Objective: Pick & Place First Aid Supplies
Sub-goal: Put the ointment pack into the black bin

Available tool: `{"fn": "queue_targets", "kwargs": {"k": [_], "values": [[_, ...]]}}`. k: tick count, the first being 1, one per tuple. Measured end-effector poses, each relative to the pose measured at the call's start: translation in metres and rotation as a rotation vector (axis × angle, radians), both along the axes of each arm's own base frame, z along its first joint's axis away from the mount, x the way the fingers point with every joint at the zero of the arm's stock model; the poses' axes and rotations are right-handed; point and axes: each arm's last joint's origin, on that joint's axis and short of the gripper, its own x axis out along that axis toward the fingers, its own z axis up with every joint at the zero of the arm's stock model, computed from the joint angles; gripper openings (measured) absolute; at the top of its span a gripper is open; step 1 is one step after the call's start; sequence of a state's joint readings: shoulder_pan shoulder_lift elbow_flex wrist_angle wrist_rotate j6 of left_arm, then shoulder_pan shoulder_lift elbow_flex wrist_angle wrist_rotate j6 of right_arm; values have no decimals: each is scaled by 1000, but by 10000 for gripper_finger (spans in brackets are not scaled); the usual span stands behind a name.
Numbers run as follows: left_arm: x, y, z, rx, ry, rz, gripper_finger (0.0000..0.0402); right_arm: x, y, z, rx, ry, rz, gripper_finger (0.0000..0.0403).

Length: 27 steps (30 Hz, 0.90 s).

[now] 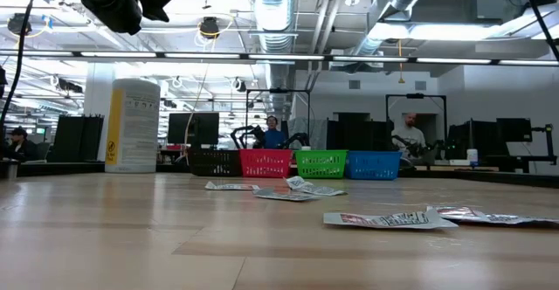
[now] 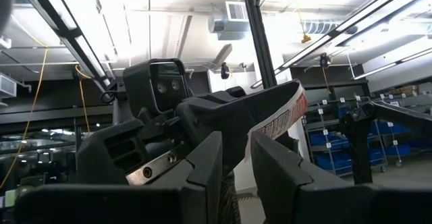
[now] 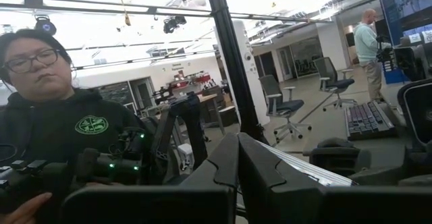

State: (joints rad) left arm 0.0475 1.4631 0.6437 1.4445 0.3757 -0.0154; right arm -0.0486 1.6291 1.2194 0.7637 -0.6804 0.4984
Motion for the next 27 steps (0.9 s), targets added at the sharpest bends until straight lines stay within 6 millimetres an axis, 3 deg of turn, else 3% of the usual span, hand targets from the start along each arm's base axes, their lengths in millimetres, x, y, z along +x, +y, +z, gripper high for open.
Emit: {"fn": "queue_targets", "kwargs": {"k": [27], "values": [[-1, 2, 1, 7, -16, 16, 81, 0, -5, 0, -2, -2, -14, 0]]}}
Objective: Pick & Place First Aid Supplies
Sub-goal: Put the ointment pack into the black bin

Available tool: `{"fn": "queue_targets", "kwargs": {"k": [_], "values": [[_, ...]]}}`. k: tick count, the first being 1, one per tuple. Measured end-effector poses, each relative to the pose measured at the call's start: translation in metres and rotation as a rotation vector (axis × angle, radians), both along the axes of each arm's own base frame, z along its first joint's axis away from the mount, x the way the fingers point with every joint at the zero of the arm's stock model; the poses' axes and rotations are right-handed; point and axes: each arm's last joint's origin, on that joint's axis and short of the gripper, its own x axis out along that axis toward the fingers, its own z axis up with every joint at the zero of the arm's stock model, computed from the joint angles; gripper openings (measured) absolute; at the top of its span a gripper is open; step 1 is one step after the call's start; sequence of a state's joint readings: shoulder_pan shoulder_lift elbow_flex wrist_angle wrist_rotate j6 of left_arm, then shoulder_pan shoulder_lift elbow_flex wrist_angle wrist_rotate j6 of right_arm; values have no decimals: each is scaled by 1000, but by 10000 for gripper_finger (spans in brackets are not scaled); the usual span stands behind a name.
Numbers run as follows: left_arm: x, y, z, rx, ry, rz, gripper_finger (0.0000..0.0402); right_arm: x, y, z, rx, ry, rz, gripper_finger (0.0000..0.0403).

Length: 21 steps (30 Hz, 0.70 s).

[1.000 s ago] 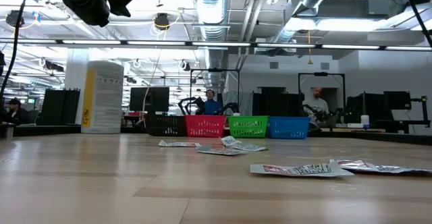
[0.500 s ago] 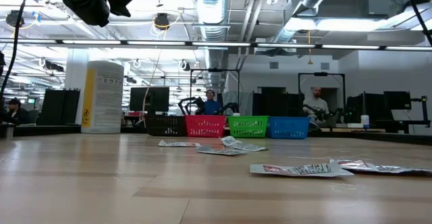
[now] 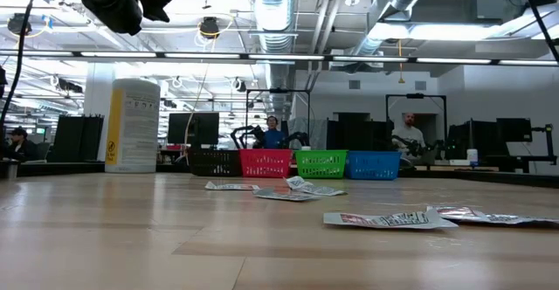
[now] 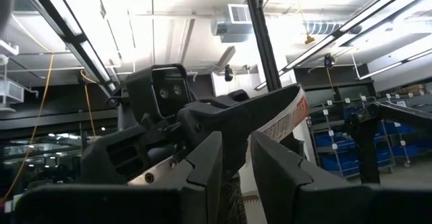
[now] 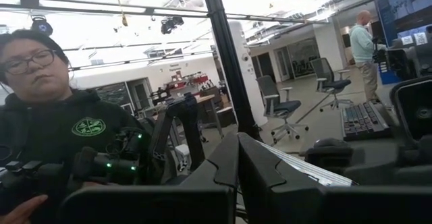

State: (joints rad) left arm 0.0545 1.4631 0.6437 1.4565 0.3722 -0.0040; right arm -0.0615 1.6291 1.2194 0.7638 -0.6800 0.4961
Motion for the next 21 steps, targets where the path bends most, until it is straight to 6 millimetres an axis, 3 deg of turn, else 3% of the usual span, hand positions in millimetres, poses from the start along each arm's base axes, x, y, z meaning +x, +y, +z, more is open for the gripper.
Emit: {"fn": "queue_targets", "kwargs": {"k": [21], "values": [[-2, 1, 3, -23, -15, 23, 81, 0, -3, 0, -26, -20, -16, 0]]}}
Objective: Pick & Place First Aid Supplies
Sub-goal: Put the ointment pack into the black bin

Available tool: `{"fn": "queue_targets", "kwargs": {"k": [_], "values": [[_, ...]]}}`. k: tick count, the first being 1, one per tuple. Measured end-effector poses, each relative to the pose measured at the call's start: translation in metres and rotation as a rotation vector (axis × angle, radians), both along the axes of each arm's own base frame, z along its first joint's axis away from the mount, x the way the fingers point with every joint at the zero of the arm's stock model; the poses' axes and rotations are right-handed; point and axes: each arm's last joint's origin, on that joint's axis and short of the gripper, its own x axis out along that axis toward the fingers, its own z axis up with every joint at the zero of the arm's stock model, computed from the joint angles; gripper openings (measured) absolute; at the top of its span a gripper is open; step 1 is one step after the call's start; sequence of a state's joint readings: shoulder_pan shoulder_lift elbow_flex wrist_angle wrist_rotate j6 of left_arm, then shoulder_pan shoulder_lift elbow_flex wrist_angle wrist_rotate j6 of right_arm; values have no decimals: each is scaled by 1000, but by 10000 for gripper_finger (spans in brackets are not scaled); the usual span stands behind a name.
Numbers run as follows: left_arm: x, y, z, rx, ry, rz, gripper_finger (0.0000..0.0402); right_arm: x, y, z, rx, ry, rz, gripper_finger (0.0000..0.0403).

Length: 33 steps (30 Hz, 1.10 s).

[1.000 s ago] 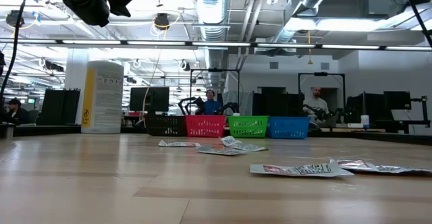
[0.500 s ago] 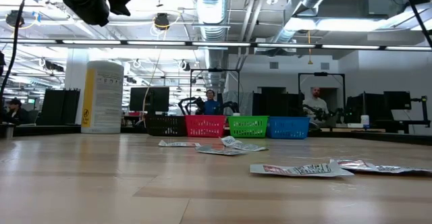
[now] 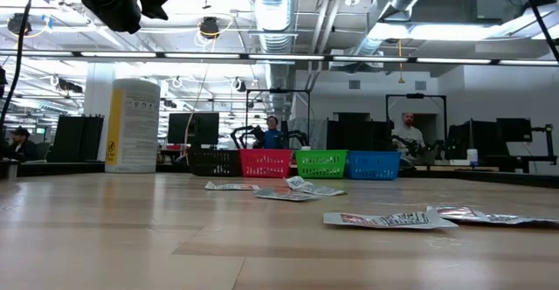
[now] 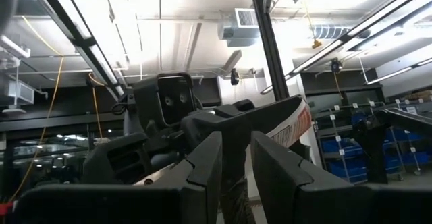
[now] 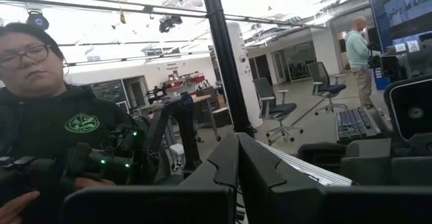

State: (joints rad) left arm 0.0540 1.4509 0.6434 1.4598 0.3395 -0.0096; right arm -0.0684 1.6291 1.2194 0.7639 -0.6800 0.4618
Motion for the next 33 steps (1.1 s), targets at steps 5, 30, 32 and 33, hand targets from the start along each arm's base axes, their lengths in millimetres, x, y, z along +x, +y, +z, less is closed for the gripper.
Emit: {"fn": "queue_targets", "kwargs": {"k": [5, 30, 32, 33], "values": [[0, 0, 0, -1, 3, -8, 81, 0, 1, 0, 9, 11, 17, 0], [1, -2, -3, -3, 56, -94, 81, -6, -40, -1, 163, 185, 117, 0], [1, -2, -4, 12, 53, -82, 81, -6, -36, -1, 168, 197, 142, 0], [2, -2, -4, 19, 53, -77, 81, -6, -34, -1, 172, 201, 148, 0]]}}
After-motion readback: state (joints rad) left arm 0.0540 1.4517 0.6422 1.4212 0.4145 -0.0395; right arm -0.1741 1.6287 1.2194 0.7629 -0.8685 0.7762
